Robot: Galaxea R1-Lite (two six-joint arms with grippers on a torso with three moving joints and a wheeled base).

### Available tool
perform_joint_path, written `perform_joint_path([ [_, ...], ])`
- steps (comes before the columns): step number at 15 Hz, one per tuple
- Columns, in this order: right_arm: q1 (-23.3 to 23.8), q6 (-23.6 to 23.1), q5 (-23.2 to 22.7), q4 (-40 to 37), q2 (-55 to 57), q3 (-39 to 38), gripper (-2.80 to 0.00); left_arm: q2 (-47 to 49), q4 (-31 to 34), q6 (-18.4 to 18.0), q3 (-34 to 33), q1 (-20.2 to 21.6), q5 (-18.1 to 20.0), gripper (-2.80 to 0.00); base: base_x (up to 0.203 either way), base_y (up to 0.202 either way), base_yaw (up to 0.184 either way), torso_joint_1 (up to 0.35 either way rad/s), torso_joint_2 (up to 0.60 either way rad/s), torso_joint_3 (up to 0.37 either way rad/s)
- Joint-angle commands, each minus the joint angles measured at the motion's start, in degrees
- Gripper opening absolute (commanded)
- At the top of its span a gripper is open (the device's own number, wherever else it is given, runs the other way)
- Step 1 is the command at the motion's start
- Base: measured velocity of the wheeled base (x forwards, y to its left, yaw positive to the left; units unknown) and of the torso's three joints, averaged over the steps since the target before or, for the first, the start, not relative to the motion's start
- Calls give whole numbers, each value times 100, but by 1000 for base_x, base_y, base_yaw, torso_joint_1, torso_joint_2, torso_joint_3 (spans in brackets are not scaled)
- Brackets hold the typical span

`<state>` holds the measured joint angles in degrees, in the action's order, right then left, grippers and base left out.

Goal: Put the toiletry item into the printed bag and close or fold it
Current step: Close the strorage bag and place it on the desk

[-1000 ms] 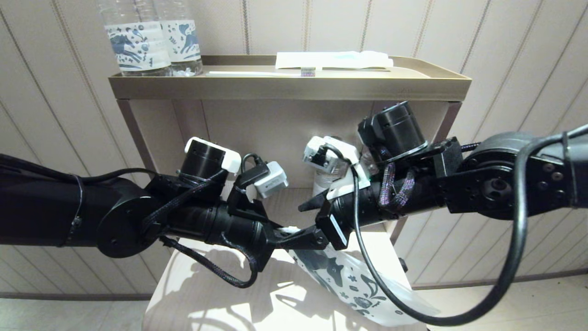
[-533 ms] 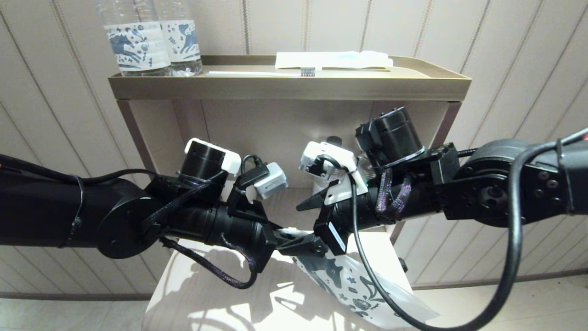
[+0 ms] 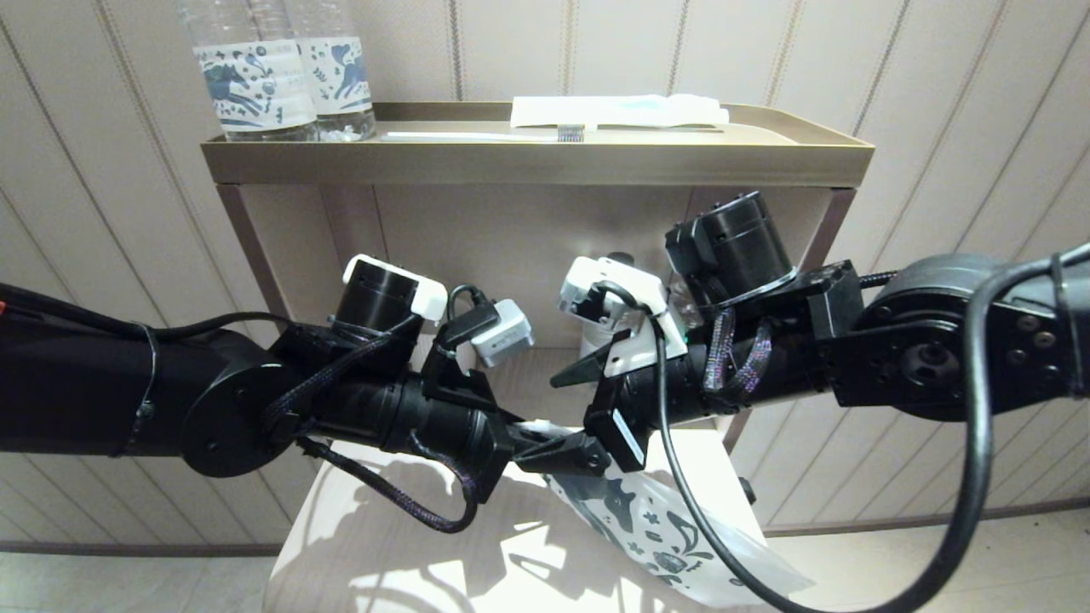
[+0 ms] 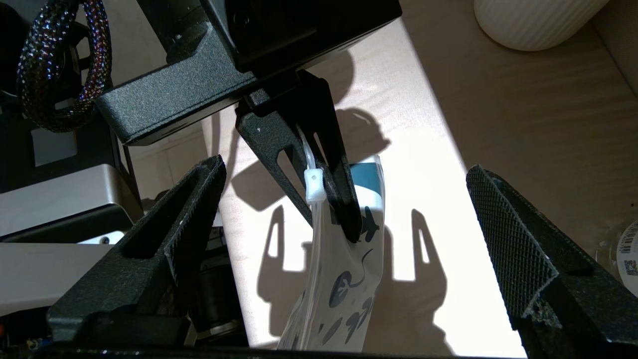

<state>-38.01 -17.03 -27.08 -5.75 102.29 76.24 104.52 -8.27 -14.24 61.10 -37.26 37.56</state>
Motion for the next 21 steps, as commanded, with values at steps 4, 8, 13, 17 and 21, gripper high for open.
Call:
perform_joint_path([
  [4,-5,-2,-16,-13,28,-12,0,16,-8,9,-2,0,23,-280,0,0,0,0,0,0],
  [8,-5,7,-25,-13,28,14,-280,16,-8,9,-2,0,23,-280,0,0,0,0,0,0],
  [13,-14,7,-25,-5,45,-3,-280,20,-7,1,-3,0,23,-280,0,0,0,0,0,0],
  [17,-5,7,-25,-5,45,-3,-280,24,-8,-8,-10,0,23,-280,0,0,0,0,0,0],
  [21,59,-28,-16,-20,-16,-47,-280,16,-8,-8,-10,0,23,-280,0,0,0,0,0,0],
])
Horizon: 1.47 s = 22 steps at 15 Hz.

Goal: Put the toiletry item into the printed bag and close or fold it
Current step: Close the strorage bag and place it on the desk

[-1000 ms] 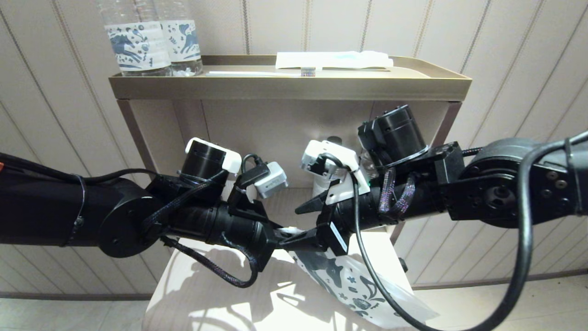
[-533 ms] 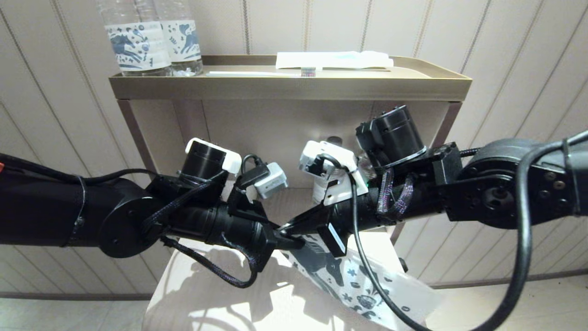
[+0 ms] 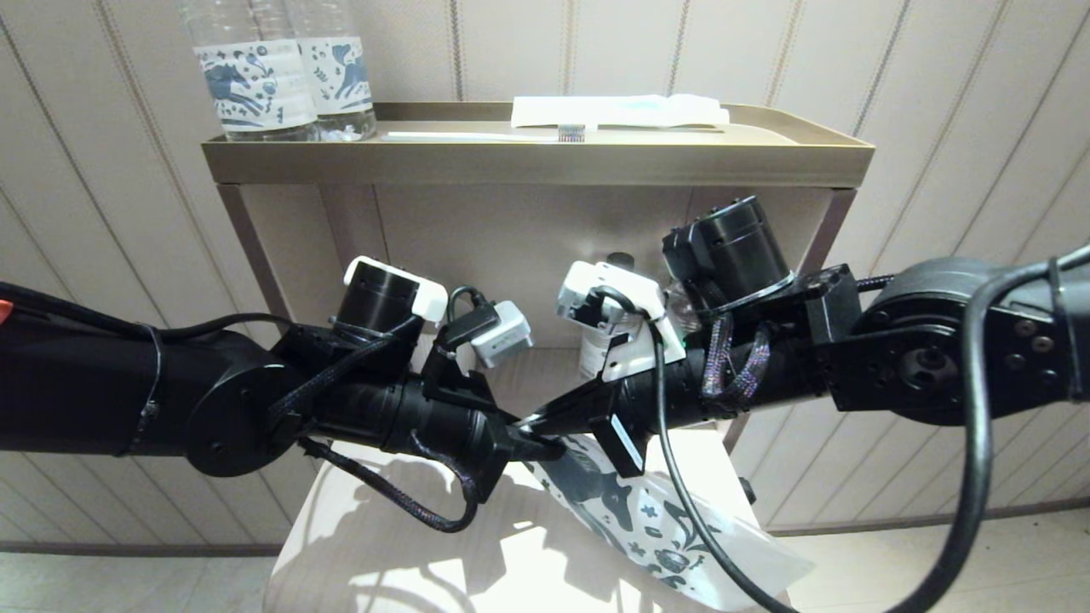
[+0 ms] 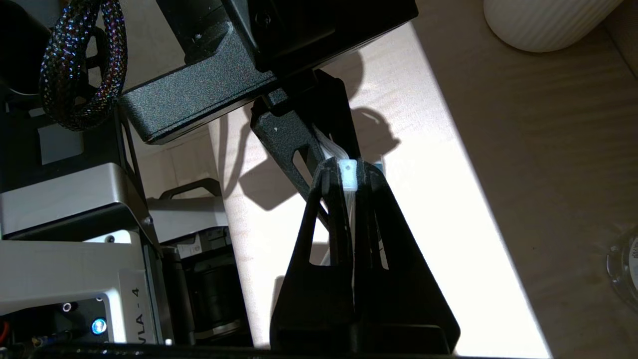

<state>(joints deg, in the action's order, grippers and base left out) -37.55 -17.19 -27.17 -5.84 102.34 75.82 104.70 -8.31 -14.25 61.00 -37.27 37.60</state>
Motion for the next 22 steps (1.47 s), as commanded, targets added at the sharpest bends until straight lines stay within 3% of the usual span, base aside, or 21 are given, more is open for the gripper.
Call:
perform_joint_path([
  [1,34,-16,-7,-11,-47,-46,-280,-3,-4,-8,8,0,20,-280,0,0,0,0,0,0],
  [9,131,-28,-2,3,-357,-538,-280,-19,-12,10,61,160,2,-280,0,0,0,0,0,0],
  [15,608,-180,1,-47,-958,-1104,-280,-47,-12,19,96,229,2,-280,0,0,0,0,0,0],
  [22,1257,-266,0,-27,-1814,-2402,-280,-89,-4,28,96,255,11,-280,0,0,0,0,0,0],
])
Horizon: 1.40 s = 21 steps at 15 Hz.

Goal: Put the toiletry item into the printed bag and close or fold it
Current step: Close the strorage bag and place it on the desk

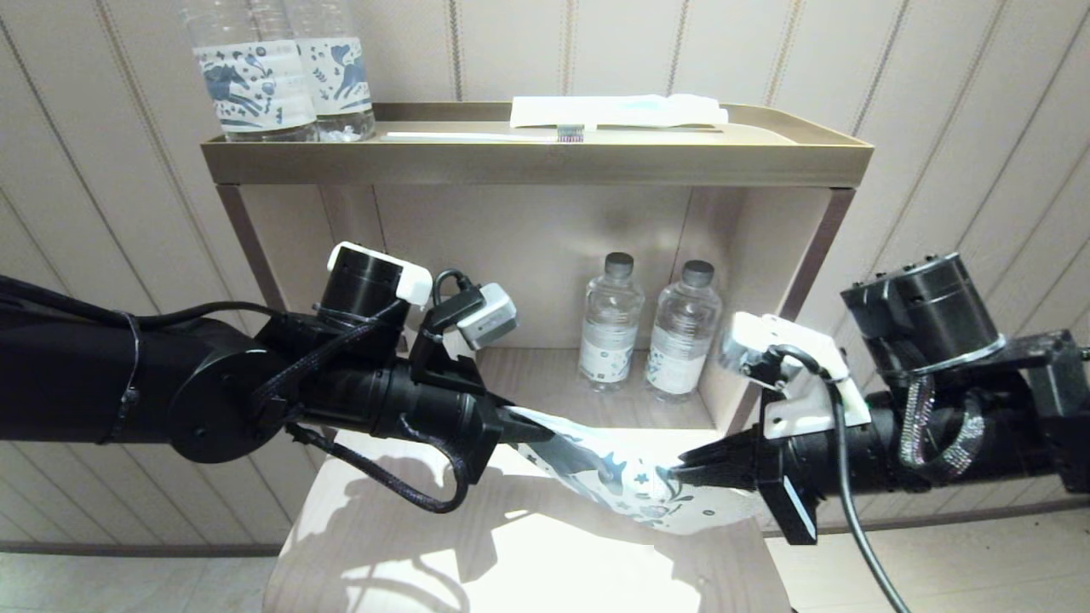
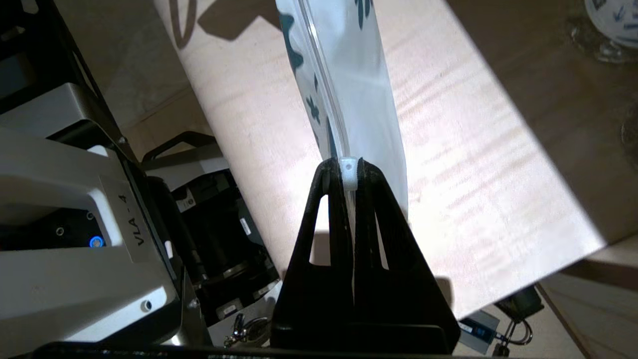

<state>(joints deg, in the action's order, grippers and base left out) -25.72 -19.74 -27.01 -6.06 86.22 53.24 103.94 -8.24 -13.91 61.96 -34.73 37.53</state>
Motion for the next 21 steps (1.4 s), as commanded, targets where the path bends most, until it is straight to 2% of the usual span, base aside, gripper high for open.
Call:
perform_joint_path([
  [1,201,-18,-16,7,-341,-339,-280,4,-11,-11,0,1,17,-280,0,0,0,0,0,0],
  [5,760,-316,-41,-17,-669,-842,-280,4,-11,-15,0,1,17,-280,0,0,0,0,0,0],
  [12,682,-302,-67,25,-612,-708,-280,-14,-11,-24,-27,-5,26,-280,0,0,0,0,0,0],
  [13,681,-294,-74,26,-599,-685,0,-14,-11,-24,-23,-7,26,-280,0,0,0,0,0,0],
  [18,728,-259,-67,11,-586,-559,0,-38,-11,-33,-35,-7,26,-280,0,0,0,0,0,0],
  [21,863,-233,-59,-33,-953,-580,0,33,-11,-7,13,6,14,-280,0,0,0,0,0,0],
])
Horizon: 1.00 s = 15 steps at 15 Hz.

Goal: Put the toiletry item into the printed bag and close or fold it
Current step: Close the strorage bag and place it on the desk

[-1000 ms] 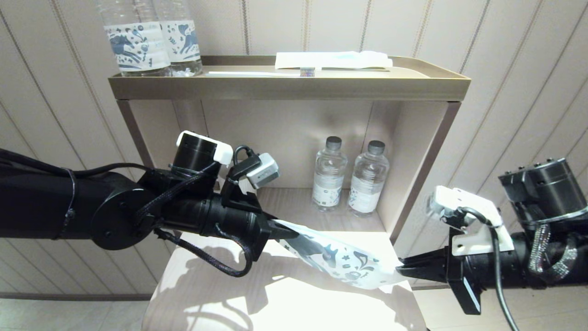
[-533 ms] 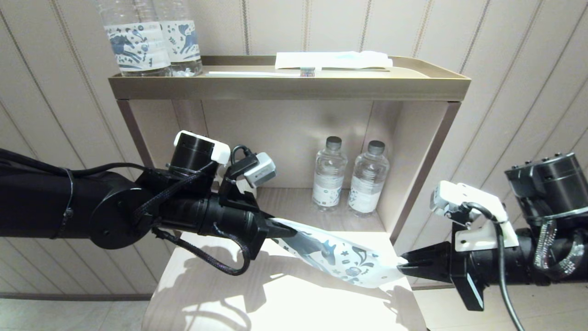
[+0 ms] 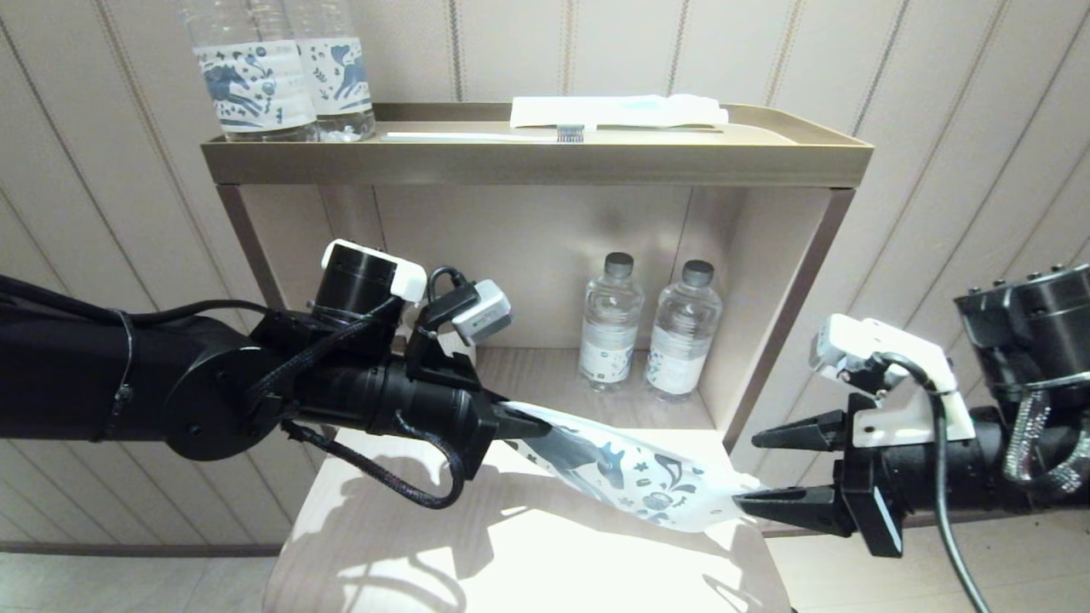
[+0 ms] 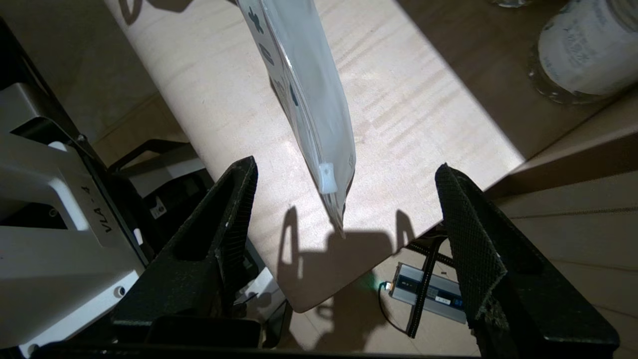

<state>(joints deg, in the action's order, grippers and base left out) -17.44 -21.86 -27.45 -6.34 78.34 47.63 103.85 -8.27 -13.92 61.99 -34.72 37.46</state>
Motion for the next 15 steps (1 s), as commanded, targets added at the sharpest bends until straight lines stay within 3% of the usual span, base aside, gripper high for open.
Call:
perform_joint_path([
  [1,156,9,-21,-7,-355,-83,0,119,-16,-17,41,29,4,-280,0,0,0,0,0,0],
  [5,350,310,-15,-10,-979,-319,0,474,-17,-40,217,260,-124,-280,0,0,0,0,0,0],
  [15,400,322,-23,-157,-1268,-570,0,688,-17,-40,357,483,-134,-280,0,0,0,0,0,0],
])
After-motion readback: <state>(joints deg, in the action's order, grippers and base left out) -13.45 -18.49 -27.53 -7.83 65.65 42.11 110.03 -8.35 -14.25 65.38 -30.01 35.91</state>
